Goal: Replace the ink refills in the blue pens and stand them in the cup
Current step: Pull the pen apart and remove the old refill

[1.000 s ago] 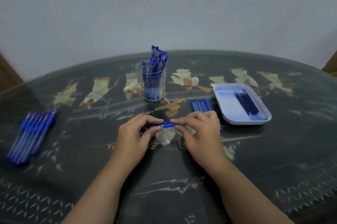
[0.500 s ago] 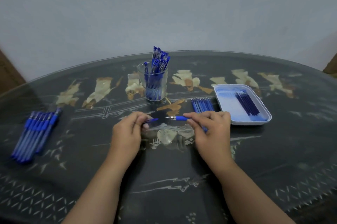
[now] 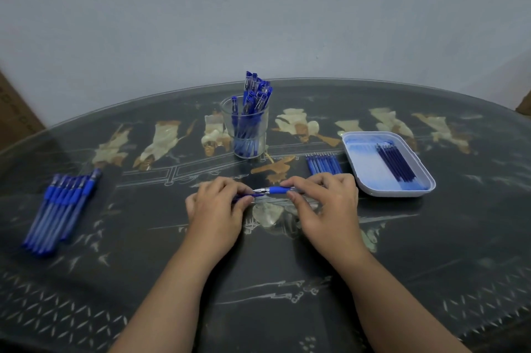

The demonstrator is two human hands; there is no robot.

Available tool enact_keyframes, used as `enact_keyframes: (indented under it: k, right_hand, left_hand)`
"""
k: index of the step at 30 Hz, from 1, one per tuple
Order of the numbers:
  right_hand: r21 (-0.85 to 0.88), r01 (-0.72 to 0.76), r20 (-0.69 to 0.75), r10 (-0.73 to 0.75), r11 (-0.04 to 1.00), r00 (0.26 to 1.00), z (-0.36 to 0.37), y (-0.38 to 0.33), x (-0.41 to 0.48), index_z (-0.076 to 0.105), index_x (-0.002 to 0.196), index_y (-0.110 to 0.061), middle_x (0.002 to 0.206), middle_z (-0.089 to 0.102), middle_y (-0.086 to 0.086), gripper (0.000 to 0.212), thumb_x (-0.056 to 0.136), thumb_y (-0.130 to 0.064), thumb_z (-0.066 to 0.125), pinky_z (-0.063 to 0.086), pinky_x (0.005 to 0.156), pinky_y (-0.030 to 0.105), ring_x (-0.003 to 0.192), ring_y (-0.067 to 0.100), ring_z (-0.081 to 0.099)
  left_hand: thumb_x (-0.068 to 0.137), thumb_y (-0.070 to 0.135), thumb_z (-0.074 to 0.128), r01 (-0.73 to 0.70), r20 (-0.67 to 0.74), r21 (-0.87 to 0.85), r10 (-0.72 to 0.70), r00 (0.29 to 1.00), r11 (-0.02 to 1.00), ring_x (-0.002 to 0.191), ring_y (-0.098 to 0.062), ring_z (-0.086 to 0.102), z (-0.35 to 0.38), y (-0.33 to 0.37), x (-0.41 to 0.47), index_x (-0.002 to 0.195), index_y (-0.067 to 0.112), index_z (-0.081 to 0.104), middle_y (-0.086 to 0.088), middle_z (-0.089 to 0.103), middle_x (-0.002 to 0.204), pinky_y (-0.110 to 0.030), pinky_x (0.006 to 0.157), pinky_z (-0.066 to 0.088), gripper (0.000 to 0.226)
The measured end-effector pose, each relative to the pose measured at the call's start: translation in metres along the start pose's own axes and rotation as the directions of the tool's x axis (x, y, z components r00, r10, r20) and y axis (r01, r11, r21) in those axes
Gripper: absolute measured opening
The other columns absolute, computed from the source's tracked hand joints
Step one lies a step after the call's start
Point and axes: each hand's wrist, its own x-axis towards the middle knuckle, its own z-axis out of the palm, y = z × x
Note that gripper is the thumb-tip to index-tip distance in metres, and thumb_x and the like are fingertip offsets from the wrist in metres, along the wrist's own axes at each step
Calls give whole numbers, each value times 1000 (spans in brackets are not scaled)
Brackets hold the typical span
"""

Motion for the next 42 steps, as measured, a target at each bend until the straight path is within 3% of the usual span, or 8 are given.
enact_keyframes:
  k: [6, 10, 18, 22, 25, 31, 35, 42]
  right_hand:
    - [-26, -11, 15, 12, 1000, 1000, 0, 0, 0, 72, 99, -43, 77, 54, -13, 19, 84, -35, 63, 30, 82, 28, 87, 11, 34]
    - [-9, 23, 25, -23, 1000, 999, 0, -1, 0, 72, 100, -42, 76, 54, -14, 21, 87, -42, 56, 33, 82, 25, 87, 13, 36]
    - [-2, 81, 15, -81, 997, 997, 0, -2, -1, 72, 104, -40, 76, 53, -12, 22, 90, -41, 54, 32, 82, 20, 87, 15, 39]
    - [10, 62, 3, -62, 998, 998, -1, -2, -1, 72, 104, -40, 76, 54, -11, 21, 90, -40, 56, 34, 81, 23, 88, 16, 40]
    - [-6, 63, 14, -63, 998, 998, -1, -2, -1, 72, 104, -40, 77, 54, -11, 22, 90, -41, 54, 36, 81, 25, 88, 16, 40]
    - [-11, 51, 12, -50, 999, 999, -1, -2, -1, 71, 104, -40, 76, 53, -11, 23, 90, -41, 54, 35, 80, 23, 87, 16, 39]
    - [-10, 54, 21, -54, 998, 998, 0, -2, -1, 71, 104, -40, 76, 53, -11, 23, 90, -42, 53, 37, 80, 27, 87, 16, 39]
    - [-12, 50, 18, -50, 999, 999, 0, -3, -1, 71, 104, -40, 76, 53, -11, 24, 90, -43, 52, 37, 79, 28, 87, 16, 40]
  left_hand:
    - [78, 36, 72, -202, -81, -263, 187, 979, 943, 110, -3, 54, -4, 0, -2, 112, 44, 61, 25, 62, 105, -42, 98, 39, 36]
    - [78, 21, 79, -252, -170, -354, 203, 964, 901, 96, 1, 58, -4, 1, -2, 91, 35, 69, 24, 64, 102, -31, 90, 46, 21]
    - [91, 50, 39, -224, -143, -319, 187, 972, 921, 84, 2, 56, -2, 0, -1, 74, 43, 59, 24, 64, 78, -53, 85, 45, 27]
    - [83, 54, 58, -174, -79, -379, 156, 985, 909, 101, 1, 59, -2, 2, -4, 102, 48, 56, 25, 64, 98, -35, 99, 41, 20]
    - [85, 29, 69, -214, -110, -397, 185, 976, 893, 93, -1, 60, -3, 2, -2, 92, 36, 61, 17, 66, 90, -14, 85, 40, 13]
    - [86, 33, 68, -112, -63, -469, 94, 994, 876, 98, 6, 59, -6, 4, -3, 111, 33, 63, 19, 67, 95, -7, 84, 40, 26]
    - [88, 25, 68, -137, -100, -451, 103, 990, 882, 88, 1, 61, -7, 3, -2, 84, 29, 67, 12, 68, 86, -5, 76, 38, 6]
    - [80, 16, 76, -58, -42, -523, 43, 998, 850, 87, -2, 65, -11, 7, -5, 94, 32, 69, 15, 71, 85, -17, 82, 45, 22]
